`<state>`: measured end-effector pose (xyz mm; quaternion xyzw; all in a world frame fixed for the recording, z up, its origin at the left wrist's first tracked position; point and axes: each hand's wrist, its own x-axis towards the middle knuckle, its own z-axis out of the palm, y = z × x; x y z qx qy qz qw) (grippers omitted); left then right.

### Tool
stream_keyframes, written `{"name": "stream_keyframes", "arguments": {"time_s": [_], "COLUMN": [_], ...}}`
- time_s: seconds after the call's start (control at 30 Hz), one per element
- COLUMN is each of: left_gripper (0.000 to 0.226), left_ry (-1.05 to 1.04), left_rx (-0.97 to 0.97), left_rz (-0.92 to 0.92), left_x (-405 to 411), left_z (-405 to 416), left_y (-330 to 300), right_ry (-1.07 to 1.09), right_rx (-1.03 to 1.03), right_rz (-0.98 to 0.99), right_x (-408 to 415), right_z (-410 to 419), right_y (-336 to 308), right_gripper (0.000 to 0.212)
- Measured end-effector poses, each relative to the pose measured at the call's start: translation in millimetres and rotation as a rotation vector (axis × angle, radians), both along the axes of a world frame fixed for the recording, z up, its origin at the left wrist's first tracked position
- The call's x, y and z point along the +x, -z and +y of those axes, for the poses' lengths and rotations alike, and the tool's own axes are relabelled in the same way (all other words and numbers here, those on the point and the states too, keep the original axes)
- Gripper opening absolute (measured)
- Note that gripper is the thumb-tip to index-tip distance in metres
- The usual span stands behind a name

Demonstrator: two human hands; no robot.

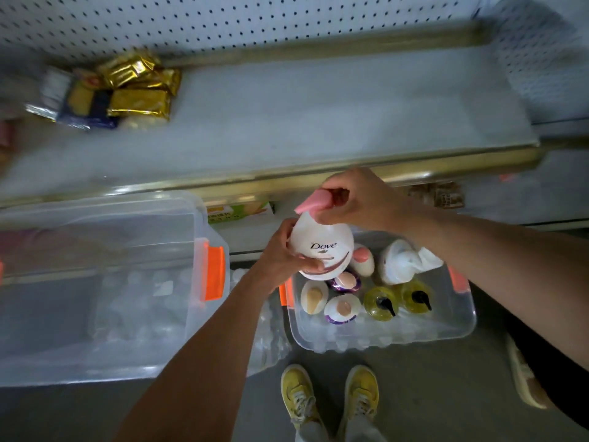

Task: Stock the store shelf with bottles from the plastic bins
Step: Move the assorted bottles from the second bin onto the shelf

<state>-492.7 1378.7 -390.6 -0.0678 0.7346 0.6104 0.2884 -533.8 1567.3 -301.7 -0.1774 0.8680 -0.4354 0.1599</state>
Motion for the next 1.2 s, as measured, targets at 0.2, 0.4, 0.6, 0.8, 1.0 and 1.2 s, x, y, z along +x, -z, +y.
{"name": "stream_keyframes", "arguments": {"time_s": [0.2, 0.4, 0.6, 0.8, 1.0, 1.2], "left_gripper": [0.085, 0.062, 0.080, 0.081, 0.093, 0.085], "left_ry": [-0.078, -0.060, -0.135, -0.146, -0.205, -0.195], "left_rx": [0.181, 0.341, 0.203, 0.104, 0.109, 0.130], "left_rz": [-0.077, -0.091, 0.045, 0.192, 0.293, 0.462], "left_x": [20.2, 32.7, 29.2, 23.5, 29.6, 23.3], "left_z": [-3.6, -2.4, -0.4, -1.1, 6.4, 4.0], "left_y": [-65.3, -119.3, -182.8, -253.0, -324.8, -389.7], "right_ry": [0.074, 0.058, 0.175, 0.116, 0.130, 0.161], "right_rx": [-0.247, -0.209, -0.278, -0.345, -0.310, -0.310], "right_rz": [-0.112, -0.080, 0.034, -0.053, 0.082, 0.225], "right_x": [1.7, -5.3, -3.8, -3.7, -3.4, -5.9], "right_z": [1.2, -3.3, -3.3, 0.7, 1.3, -14.9], "right_y": [-50.8, -114.8, -183.6, -256.8, -328.2, -400.1], "right_gripper": [0.020, 0.022, 0.017, 0.031, 0.007, 0.016]}}
